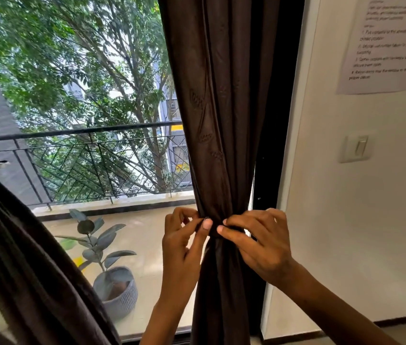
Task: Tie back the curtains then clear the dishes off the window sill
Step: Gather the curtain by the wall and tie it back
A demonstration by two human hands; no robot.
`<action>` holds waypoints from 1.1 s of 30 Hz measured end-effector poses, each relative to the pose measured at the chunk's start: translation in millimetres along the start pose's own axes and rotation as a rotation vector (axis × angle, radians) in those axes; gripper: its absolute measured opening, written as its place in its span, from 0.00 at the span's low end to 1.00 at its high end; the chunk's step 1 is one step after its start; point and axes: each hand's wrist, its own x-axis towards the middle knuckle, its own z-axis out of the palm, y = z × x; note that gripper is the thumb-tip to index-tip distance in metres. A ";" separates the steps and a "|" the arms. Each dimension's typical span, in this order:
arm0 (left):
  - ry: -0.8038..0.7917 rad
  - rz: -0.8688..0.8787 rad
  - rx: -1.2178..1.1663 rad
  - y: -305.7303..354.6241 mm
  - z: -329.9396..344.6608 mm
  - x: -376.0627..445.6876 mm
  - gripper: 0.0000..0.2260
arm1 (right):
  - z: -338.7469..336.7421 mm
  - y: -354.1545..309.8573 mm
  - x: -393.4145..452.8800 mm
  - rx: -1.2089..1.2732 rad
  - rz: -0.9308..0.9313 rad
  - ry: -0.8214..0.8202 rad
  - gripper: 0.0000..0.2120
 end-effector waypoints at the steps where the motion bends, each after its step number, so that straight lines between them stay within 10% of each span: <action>1: 0.043 -0.042 -0.059 0.6 -0.5 -0.4 0.09 | 0.6 -0.9 1.5 0.008 -0.011 -0.001 0.06; 9: 0.456 -0.271 -0.306 -1.8 -3.4 8.0 0.08 | -0.4 -7.6 -2.5 0.165 0.075 -0.062 0.01; 20: 0.280 -0.177 -0.318 3.8 2.4 -13.5 0.02 | 2.3 -13.6 -7.6 0.525 0.691 -0.207 0.08; 28: 0.035 0.356 0.233 -14.5 3.6 3.6 0.10 | 6.4 -9.5 2.8 0.598 0.733 -0.185 0.03; 33: 0.022 0.224 0.038 -25.5 -6.5 11.0 0.08 | 1.4 -0.9 -6.8 0.448 0.573 -0.221 0.10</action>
